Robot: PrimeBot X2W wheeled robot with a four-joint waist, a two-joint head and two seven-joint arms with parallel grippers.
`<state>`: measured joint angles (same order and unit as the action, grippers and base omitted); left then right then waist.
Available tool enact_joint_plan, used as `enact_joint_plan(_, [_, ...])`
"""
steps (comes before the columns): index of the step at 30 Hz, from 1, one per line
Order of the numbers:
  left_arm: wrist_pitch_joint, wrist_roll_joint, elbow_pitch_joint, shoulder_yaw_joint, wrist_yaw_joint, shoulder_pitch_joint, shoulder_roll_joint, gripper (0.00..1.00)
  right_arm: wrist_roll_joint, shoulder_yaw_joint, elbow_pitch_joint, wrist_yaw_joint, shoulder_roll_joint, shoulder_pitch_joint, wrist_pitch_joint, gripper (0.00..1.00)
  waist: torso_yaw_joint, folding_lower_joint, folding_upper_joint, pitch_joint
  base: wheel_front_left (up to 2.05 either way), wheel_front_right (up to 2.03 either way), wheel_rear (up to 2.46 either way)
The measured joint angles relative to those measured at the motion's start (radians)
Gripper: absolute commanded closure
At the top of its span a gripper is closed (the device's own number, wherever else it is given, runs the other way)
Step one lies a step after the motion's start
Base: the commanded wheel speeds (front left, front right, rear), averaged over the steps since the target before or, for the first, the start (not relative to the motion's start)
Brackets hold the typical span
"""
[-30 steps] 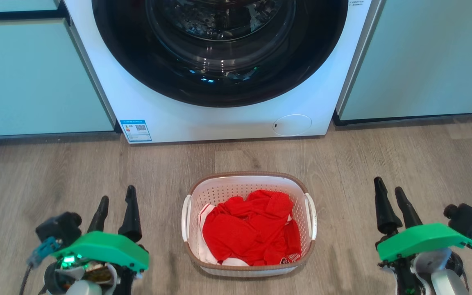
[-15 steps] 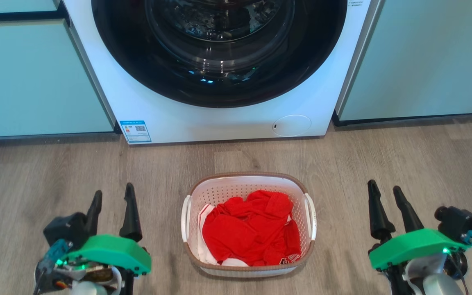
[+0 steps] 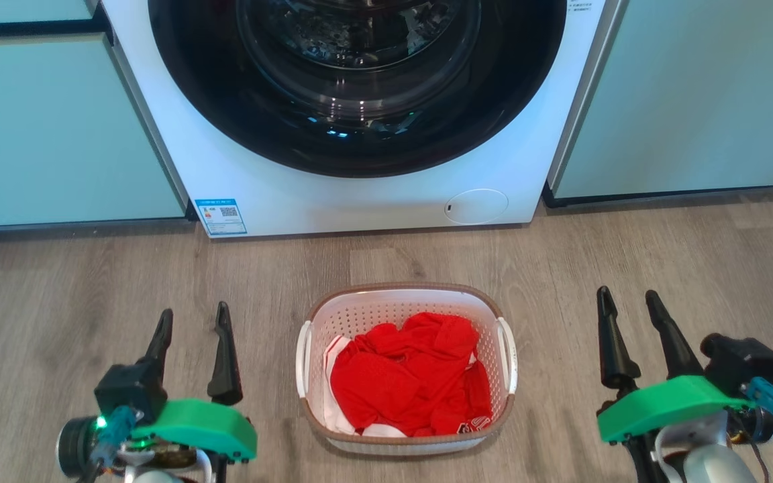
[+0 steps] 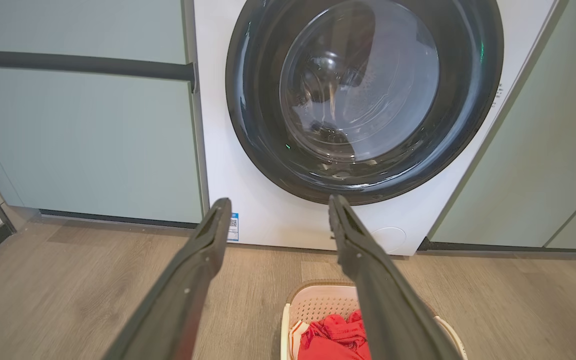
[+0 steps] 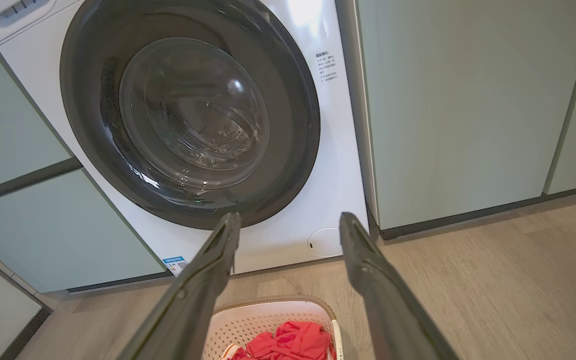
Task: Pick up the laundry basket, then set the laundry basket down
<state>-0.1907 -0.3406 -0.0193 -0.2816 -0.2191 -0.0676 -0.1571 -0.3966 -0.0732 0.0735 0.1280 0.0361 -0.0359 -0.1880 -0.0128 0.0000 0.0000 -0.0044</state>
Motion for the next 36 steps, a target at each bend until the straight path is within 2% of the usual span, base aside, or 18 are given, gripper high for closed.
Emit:
enact_joint_plan(21, [-0.061, 0.221, 0.003, 0.011, 0.043, -0.024, 0.013, 0.0, 0.239, -0.031, -0.047, 0.0, 0.002, -0.014, -0.062, 0.0, -0.002, 0.0, 0.0, -0.007, 0.0, 0.0, 0.0])
enact_joint_plan(36, [-0.062, 0.235, -0.006, 0.05, 0.092, -0.036, 0.047, 0.0, 0.247, -0.032, -0.052, 0.0, 0.002, -0.014, -0.063, 0.0, -0.001, 0.0, 0.0, -0.008, 0.0, 0.0, 0.0])
